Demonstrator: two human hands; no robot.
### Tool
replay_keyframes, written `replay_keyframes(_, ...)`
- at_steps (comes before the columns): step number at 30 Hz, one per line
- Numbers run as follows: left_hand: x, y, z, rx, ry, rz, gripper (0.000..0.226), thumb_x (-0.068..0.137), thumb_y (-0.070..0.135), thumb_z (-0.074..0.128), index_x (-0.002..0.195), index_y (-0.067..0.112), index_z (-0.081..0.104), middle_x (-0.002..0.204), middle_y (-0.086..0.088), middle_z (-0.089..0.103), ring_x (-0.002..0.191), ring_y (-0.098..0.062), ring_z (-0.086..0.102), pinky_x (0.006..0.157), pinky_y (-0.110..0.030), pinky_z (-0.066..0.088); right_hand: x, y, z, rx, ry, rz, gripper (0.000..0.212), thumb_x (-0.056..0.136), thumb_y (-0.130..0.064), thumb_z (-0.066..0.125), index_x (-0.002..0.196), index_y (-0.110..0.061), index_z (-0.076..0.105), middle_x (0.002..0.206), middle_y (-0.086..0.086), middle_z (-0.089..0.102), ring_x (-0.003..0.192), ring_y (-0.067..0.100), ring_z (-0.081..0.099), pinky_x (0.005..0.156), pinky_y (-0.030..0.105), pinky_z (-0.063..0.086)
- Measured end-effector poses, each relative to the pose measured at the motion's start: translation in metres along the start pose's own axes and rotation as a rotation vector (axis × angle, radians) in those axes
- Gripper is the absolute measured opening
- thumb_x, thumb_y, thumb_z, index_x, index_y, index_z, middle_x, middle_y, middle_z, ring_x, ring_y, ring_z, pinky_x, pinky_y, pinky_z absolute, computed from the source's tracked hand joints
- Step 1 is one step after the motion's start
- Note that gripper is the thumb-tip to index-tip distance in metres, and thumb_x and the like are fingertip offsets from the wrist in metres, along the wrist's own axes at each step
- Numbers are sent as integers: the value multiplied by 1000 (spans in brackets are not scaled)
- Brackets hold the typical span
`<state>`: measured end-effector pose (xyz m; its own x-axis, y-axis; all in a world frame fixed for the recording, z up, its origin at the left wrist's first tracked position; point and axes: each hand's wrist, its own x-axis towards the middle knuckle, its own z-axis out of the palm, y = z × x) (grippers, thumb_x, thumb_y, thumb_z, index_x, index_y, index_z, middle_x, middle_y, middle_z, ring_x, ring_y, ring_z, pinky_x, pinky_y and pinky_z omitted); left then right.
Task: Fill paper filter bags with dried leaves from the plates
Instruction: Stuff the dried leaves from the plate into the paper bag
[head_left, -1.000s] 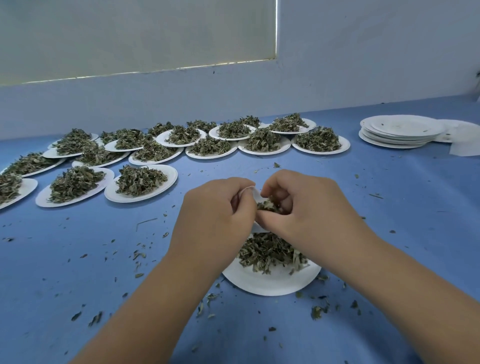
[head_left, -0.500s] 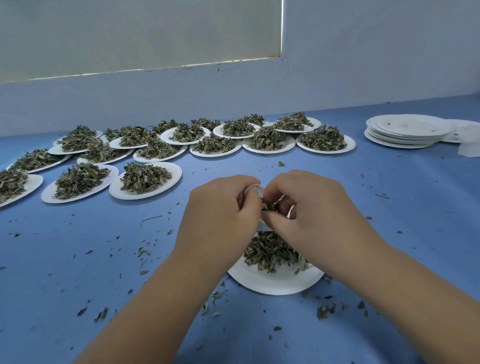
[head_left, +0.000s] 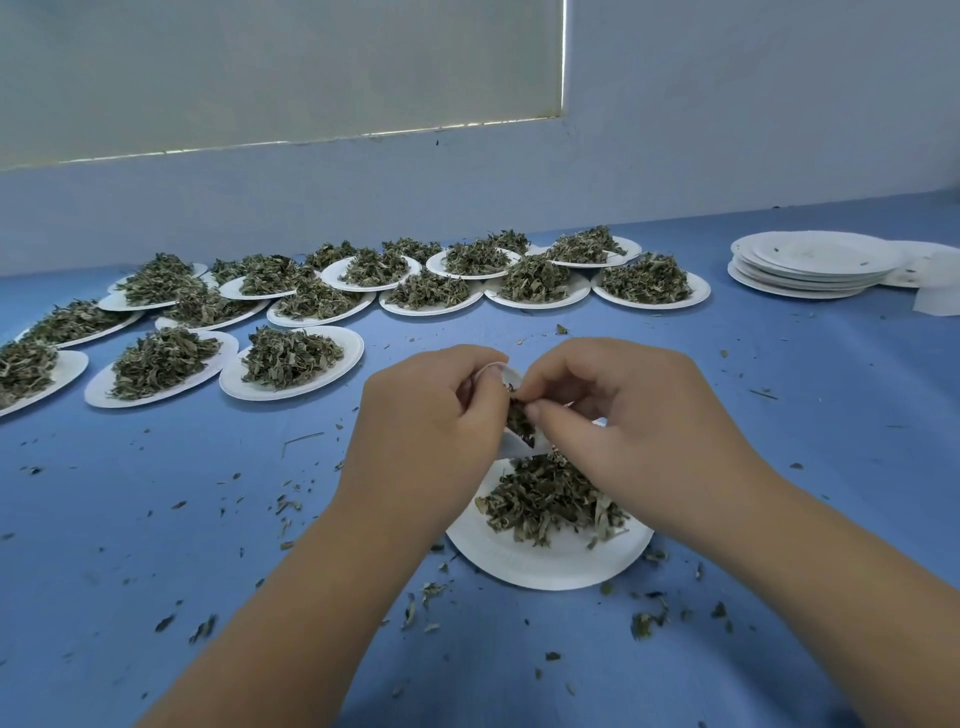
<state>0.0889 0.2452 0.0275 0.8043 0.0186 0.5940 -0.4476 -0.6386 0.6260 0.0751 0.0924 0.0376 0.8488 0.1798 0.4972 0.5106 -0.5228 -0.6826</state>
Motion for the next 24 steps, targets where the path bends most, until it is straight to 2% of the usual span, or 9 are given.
replay_keyframes(3, 1, -2, -2, -74, -1, -64, 20, 91, 12, 58, 90, 23, 76, 56, 26, 59, 52, 9, 54, 48, -4, 35, 2, 1, -8, 127, 65, 30, 23, 84, -11, 66, 77, -33, 68, 74, -14, 67, 63, 3, 61, 58, 10, 45)
replay_keyframes(6, 2, -3, -3, -105, 3, -89, 23, 92, 14, 58, 85, 30, 72, 56, 15, 59, 47, 2, 49, 45, -6, 33, 7, 4, -16, 167, 102, 95, 20, 86, -16, 63, 82, -35, 67, 78, -14, 66, 65, 5, 62, 62, 19, 51)
replay_keyframes(9, 3, -4, -4, -125, 8, -103, 23, 93, 15, 57, 84, 33, 70, 51, 14, 55, 43, 0, 44, 42, -9, 30, 11, 13, -19, 116, -16, 235, 18, 89, -22, 61, 94, -39, 63, 96, -19, 65, 76, 2, 63, 70, 22, 51)
replay_keyframes(12, 4, -4, -5, -129, 19, -109, 22, 92, 16, 57, 86, 31, 71, 50, 19, 55, 45, 2, 46, 44, -8, 32, 13, 21, -18, 93, -134, 344, 27, 92, -17, 56, 107, -39, 60, 107, -18, 62, 90, 7, 64, 81, 32, 55)
replay_keyframes(16, 4, -5, -5, -131, 16, -102, 22, 92, 16, 57, 85, 31, 70, 49, 17, 54, 43, 0, 44, 43, -9, 31, 12, 22, -19, 126, -259, 406, 38, 91, -15, 56, 115, -44, 56, 112, -19, 60, 78, 6, 68, 71, 20, 52)
replay_keyframes(19, 4, -4, -6, -117, 13, -89, 22, 92, 16, 57, 84, 33, 68, 51, 18, 55, 44, 1, 45, 43, -9, 31, 11, 24, -16, 124, -309, 402, 39, 90, -16, 62, 118, -43, 56, 112, -18, 61, 77, 7, 69, 80, 29, 56)
replay_keyframes(21, 4, -4, -6, -110, 19, -81, 23, 92, 16, 57, 84, 34, 67, 56, 16, 59, 46, 1, 47, 44, -8, 33, 11, 24, -15, 146, -314, 393, 38, 87, -16, 66, 116, -39, 59, 104, -16, 66, 78, 9, 71, 86, 36, 57)
replay_keyframes(24, 4, -3, -6, -103, 27, -82, 23, 92, 15, 57, 84, 34, 67, 55, 20, 59, 48, 4, 48, 45, -7, 33, 10, 23, -15, 209, -291, 362, 31, 85, -12, 69, 108, -32, 63, 93, -13, 71, 78, 15, 72, 83, 38, 58)
